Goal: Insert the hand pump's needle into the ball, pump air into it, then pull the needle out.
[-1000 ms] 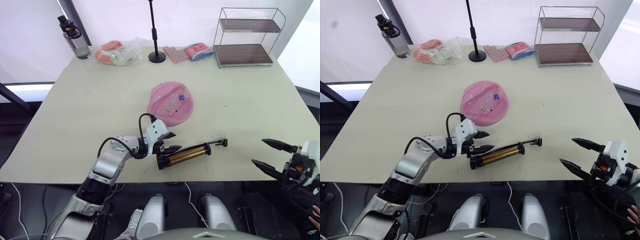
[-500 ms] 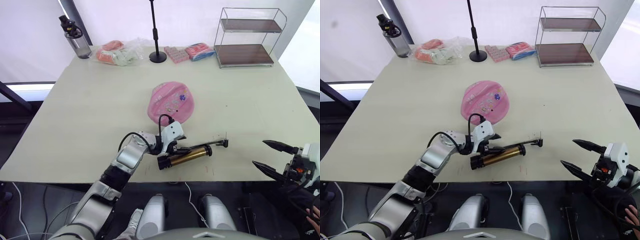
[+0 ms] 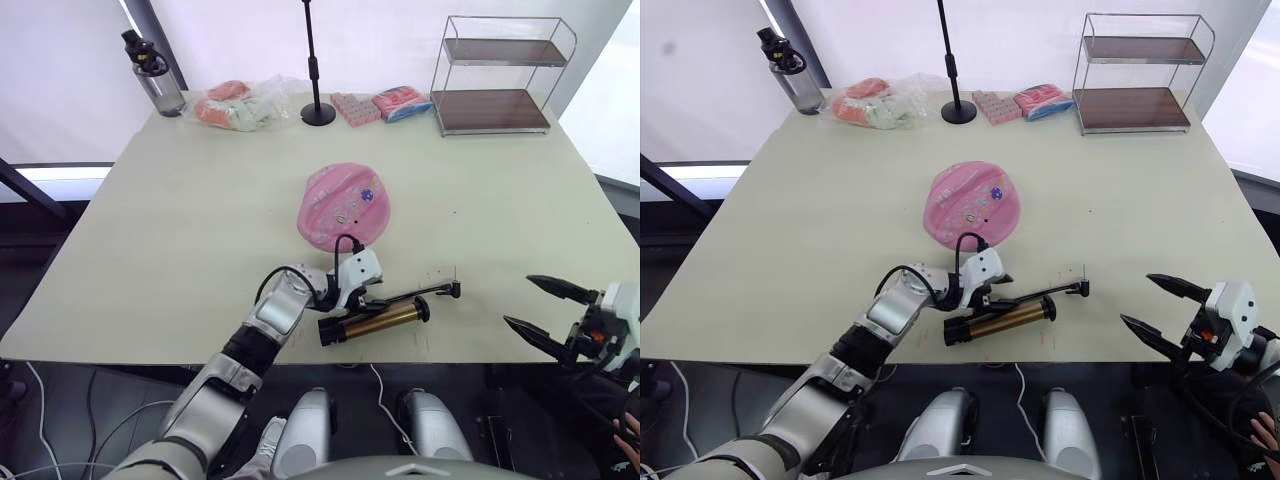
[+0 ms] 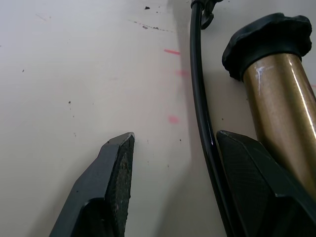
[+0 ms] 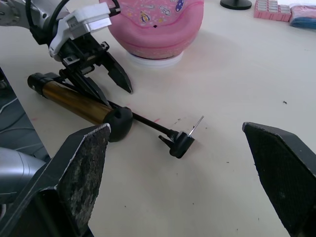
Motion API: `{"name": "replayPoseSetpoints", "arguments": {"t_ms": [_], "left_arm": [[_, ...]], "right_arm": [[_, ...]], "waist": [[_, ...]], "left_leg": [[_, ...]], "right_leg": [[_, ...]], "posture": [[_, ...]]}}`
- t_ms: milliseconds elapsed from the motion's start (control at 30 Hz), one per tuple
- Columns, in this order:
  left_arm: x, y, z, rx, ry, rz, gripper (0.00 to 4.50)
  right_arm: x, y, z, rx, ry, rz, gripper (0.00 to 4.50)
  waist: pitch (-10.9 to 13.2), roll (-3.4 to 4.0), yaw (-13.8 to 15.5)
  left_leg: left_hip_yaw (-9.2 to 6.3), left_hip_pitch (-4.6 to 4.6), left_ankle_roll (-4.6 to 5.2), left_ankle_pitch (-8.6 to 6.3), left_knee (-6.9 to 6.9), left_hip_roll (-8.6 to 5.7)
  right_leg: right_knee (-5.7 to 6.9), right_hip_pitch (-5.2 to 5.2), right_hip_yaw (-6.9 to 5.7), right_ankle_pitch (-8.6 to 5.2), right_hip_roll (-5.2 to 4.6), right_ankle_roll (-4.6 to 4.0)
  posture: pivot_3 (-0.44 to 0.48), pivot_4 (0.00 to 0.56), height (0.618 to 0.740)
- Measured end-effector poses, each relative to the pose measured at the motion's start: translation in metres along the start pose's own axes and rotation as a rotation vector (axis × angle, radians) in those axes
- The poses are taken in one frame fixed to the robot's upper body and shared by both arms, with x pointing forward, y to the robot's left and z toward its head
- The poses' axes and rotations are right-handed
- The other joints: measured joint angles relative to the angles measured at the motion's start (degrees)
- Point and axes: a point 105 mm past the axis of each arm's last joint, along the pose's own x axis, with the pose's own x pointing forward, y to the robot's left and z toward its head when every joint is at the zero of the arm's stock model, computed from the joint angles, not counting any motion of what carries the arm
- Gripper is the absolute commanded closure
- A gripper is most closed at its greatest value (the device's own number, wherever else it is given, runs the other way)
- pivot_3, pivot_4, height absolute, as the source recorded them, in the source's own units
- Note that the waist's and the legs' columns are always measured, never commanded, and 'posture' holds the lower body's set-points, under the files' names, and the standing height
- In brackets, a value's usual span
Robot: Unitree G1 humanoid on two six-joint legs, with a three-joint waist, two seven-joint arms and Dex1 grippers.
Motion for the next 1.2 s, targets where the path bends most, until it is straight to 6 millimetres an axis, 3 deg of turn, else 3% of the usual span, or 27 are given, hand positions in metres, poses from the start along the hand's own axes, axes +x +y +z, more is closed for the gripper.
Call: {"name": "replayPoseSetpoints", "arguments": {"t_ms": [533,667,767,833,1200], "left_arm": [[0.022,-0.009,0.010,0.012,-0.006,-0.044,1.66],[0.026,-0.010,0.012,0.009,-0.008,-0.051,2.73],[0.029,-0.011,0.013,0.006,-0.011,-0.058,3.90],[0.030,-0.013,0.014,0.005,-0.015,-0.064,4.45],[0.028,-0.013,0.016,0.016,-0.022,-0.075,4.45]], "right_arm": [[0.000,0.000,-0.002,0.017,0.019,-0.036,0.00],[0.001,0.000,0.000,0.010,0.016,-0.037,0.00],[0.000,0.001,-0.001,0.012,0.019,-0.038,0.00],[0.000,0.002,-0.002,0.017,0.018,-0.041,0.00],[0.001,0.005,-0.007,0.025,0.001,-0.068,0.00]], "waist": [[-0.03,0.01,0.07],[-0.04,0.02,0.07],[-0.04,0.02,0.05],[-0.04,0.02,0.04],[-0.04,0.03,-0.03]], "left_leg": [[-0.09,-0.01,0.00,0.00,0.04,-0.09],[-0.12,-0.01,0.00,0.00,0.05,-0.10],[-0.12,-0.02,0.00,0.00,0.04,-0.10],[-0.12,-0.03,0.00,0.00,0.04,-0.10],[-0.14,-0.03,0.00,0.00,0.03,-0.09]], "right_leg": [[0.00,0.07,0.01,0.00,-0.02,0.01],[0.00,0.08,0.00,0.00,-0.02,0.01],[0.00,0.08,0.00,0.00,-0.02,0.02],[-0.01,0.08,0.00,0.00,-0.02,0.02],[0.00,0.06,0.00,0.00,-0.01,0.02]], "posture": [[0.000,0.150,0.731],[0.000,0.150,0.731],[0.000,0.150,0.731],[0.000,0.150,0.731],[0.000,0.150,0.731]]}}
